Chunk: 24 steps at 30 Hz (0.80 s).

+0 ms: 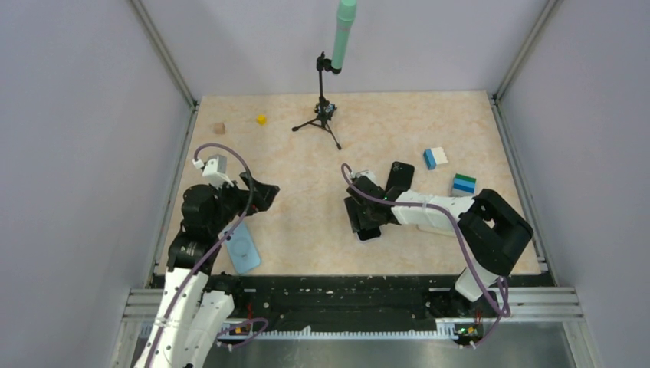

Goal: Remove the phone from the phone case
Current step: Pick up the phone at the center of the board.

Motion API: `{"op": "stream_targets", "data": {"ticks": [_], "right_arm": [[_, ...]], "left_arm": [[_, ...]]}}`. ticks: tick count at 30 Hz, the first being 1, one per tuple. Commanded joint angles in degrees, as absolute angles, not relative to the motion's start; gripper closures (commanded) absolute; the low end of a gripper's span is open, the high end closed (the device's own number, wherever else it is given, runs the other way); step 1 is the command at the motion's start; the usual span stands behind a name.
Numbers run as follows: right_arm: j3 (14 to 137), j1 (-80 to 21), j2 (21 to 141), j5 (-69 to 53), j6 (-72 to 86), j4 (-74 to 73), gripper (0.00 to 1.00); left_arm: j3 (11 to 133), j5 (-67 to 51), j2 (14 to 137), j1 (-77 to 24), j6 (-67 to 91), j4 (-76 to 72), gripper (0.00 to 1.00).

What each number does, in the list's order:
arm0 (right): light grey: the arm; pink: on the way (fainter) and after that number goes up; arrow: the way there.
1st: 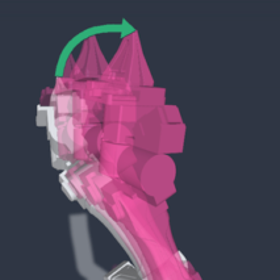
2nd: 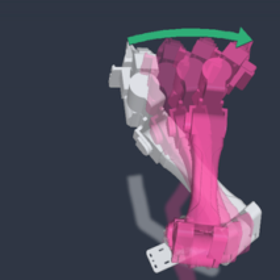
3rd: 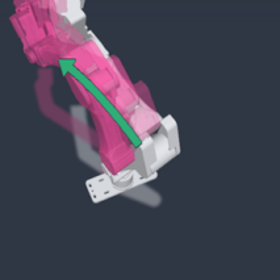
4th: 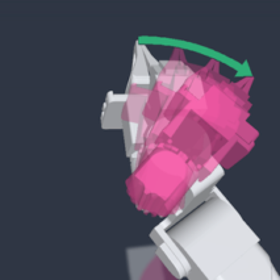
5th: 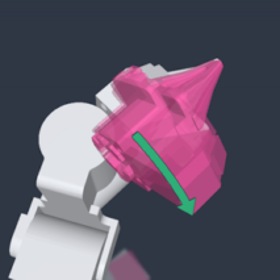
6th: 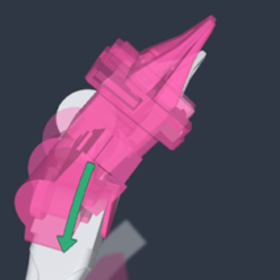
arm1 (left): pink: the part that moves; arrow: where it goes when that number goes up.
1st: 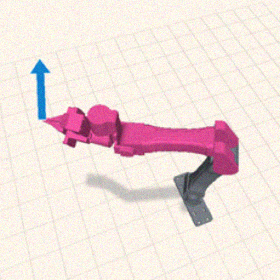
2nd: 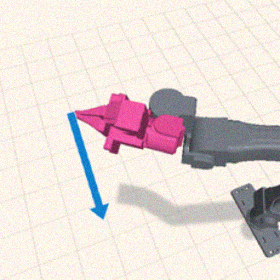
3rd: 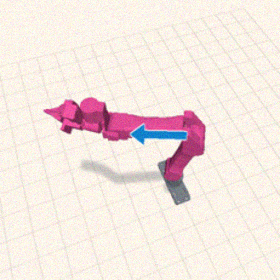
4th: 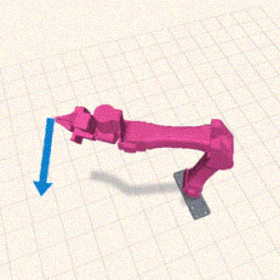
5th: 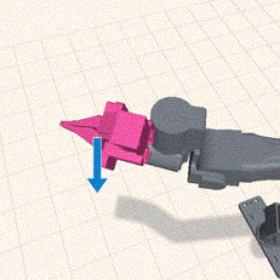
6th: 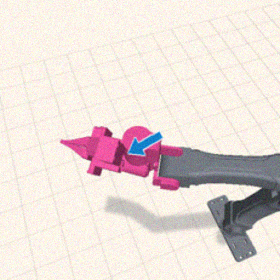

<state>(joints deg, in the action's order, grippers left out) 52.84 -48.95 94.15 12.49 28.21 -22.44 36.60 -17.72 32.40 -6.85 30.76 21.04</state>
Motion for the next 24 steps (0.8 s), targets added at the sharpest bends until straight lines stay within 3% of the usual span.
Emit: {"op": "stream_targets", "data": {"ticks": [1, 8, 15, 24], "right_arm": [[52.3, -48.6, 92.7, 5.8, 30.0, -11.0, 0.42], [54.0, -48.6, 92.6, -7.3, 28.8, 2.0, 0.41], [55.0, -48.9, 96.2, -15.1, 32.8, 11.2, 0.41], [55.5, -50.4, 100.6, -21.6, 37.3, 20.7, 0.41]], "left_arm": [[36.3, -18.6, 34.1, -6.9, 32.6, 19.2, 0.11], [33.0, -19.0, 37.4, -6.9, 38.8, 15.6, 0.13], [26.0, -22.5, 43.0, -7.0, 47.4, 3.8, 0.15], [25.5, -23.8, 49.9, -8.3, 49.3, 0.9, 0.15]]}}
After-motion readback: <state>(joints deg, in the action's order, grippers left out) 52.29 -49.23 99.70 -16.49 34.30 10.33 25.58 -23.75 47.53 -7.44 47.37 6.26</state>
